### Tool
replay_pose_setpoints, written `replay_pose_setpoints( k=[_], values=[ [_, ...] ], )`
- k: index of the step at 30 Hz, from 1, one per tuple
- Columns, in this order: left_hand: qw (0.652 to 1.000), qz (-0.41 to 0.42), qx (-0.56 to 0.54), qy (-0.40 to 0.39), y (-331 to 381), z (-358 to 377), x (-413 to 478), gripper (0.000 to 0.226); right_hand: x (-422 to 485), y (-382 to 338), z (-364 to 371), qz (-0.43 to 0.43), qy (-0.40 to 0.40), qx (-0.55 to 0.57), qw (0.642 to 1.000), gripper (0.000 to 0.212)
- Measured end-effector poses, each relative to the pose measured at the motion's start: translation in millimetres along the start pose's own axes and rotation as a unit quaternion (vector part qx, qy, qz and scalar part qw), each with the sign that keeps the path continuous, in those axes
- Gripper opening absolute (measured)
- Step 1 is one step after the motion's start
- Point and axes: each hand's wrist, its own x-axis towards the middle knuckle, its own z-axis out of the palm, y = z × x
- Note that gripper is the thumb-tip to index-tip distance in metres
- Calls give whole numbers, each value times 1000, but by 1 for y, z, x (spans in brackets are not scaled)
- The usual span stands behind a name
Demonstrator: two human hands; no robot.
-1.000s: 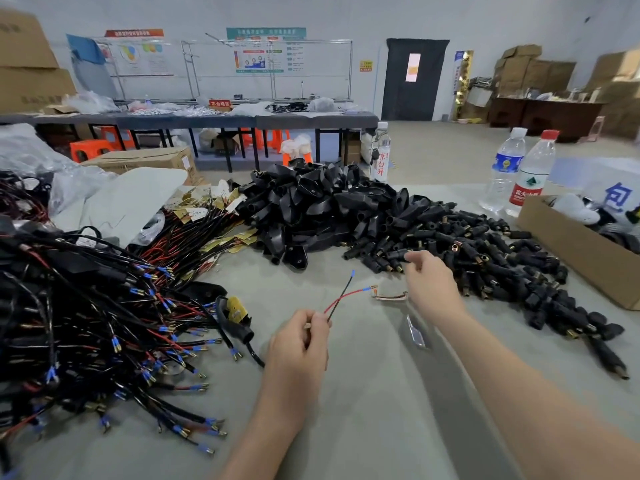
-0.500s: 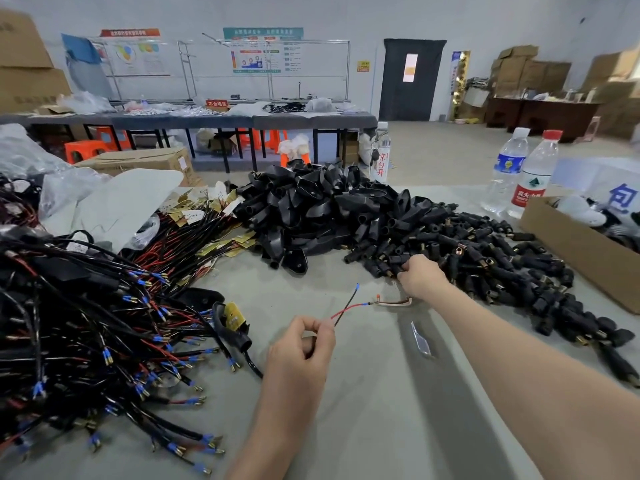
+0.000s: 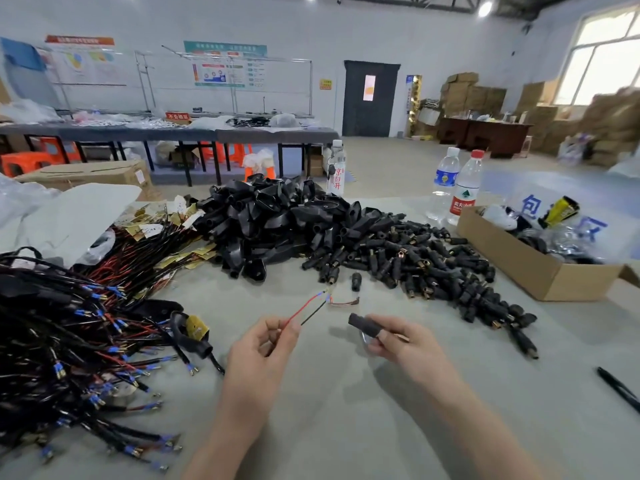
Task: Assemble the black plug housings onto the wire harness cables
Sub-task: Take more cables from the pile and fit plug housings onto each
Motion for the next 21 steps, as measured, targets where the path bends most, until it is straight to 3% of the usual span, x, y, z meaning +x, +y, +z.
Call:
replay_pose_setpoints(
  k=[12,16,21],
  values=[
    [999,5,49,-4,-4,-5,4,11,0,12,6,-20,-4,-22,1000,40],
    [998,18,60,-5,-5,-7,4,23,2,11,6,-25,-8,-8,1000,38],
    [997,16,73,-11,-6,-7,4,23,3,12,5,-27,-16,-3,1000,43]
  ],
)
